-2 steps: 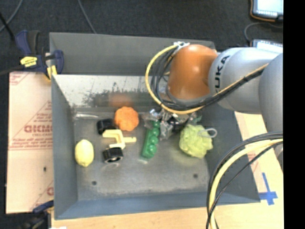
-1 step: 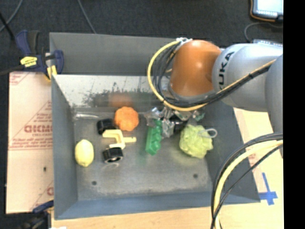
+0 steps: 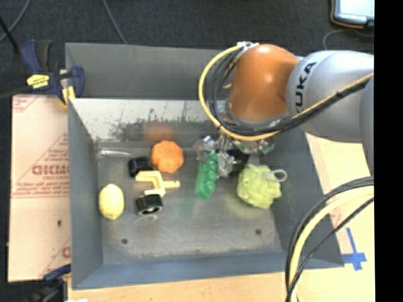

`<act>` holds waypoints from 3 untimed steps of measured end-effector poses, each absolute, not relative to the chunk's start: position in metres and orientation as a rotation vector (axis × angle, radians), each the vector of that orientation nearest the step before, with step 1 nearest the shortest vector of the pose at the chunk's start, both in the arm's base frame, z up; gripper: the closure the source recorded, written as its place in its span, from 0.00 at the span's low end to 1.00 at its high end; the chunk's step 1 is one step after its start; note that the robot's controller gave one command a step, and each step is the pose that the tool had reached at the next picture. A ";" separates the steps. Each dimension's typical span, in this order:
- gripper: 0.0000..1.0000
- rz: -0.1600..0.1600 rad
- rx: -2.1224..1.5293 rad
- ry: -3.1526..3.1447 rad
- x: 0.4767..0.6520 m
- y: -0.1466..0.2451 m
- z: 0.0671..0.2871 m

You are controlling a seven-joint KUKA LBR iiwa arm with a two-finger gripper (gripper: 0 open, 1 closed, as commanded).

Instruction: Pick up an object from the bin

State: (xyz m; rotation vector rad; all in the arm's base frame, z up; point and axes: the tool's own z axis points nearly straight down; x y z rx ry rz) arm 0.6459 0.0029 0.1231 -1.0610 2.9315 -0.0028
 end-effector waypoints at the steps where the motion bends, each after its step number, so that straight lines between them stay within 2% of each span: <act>1: 1.00 -0.006 -1.057 2.928 0.647 0.002 0.140; 3: 1.00 -0.008 -1.052 2.925 0.648 0.002 0.153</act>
Offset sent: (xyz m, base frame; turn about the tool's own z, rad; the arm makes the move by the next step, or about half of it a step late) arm 0.0000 0.0000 0.0380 0.0000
